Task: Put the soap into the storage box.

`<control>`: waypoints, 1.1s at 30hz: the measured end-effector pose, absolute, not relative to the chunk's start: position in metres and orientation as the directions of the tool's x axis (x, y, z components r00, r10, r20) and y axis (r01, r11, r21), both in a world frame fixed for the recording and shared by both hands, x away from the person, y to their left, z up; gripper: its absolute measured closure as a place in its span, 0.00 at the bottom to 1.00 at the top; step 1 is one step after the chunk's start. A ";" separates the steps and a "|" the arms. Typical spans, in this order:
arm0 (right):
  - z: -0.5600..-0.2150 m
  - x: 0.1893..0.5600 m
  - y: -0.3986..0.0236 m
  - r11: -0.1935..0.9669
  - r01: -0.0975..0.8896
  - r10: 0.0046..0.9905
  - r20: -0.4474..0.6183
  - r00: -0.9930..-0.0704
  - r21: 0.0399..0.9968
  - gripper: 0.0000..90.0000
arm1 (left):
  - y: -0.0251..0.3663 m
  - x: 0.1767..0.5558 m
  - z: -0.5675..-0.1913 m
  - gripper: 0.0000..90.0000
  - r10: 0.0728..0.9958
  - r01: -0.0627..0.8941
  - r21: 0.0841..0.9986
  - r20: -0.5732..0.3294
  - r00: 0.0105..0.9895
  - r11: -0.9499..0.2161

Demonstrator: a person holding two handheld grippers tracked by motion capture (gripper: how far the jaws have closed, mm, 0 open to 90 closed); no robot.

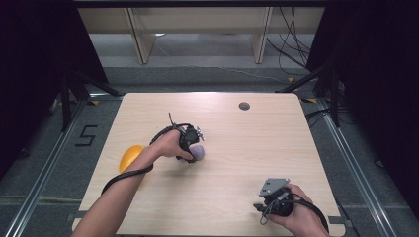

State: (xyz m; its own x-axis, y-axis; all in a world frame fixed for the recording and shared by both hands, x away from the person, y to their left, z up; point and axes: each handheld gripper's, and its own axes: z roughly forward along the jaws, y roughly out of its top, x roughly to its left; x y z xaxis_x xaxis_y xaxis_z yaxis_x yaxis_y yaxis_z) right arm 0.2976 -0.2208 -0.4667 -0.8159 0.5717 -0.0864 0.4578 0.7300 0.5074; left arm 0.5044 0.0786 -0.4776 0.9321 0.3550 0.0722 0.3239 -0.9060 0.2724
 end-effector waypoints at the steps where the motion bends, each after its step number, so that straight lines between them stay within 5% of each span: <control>1: -0.467 0.298 -0.221 0.730 0.455 0.571 -0.090 -0.816 0.509 0.61 | 0.078 0.505 -0.478 0.31 0.350 0.320 0.269 0.074 0.934 -0.909; 13: -0.467 0.297 -0.221 0.727 0.466 0.576 -0.077 -0.814 0.504 0.61 | 0.073 0.506 -0.480 0.37 0.341 0.312 0.254 0.075 0.937 -0.915; 18: -0.466 0.296 -0.220 0.720 0.483 0.588 -0.067 -0.806 0.498 0.60 | 0.071 0.506 -0.478 0.49 0.359 0.332 0.238 0.080 0.930 -0.913; 33: -0.467 0.299 -0.221 0.738 0.452 0.563 -0.088 -0.822 0.502 0.60 | 0.064 0.493 -0.473 0.54 0.538 0.533 0.166 -0.013 0.843 -0.830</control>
State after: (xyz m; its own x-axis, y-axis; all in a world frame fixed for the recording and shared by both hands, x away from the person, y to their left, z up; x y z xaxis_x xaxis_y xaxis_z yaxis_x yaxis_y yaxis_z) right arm 0.2990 -0.2213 -0.4669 -0.8216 0.5631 -0.0884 0.4517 0.7378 0.5017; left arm 0.4926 0.0643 -0.4730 0.8427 0.5383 -0.0127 0.5326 -0.8299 0.1661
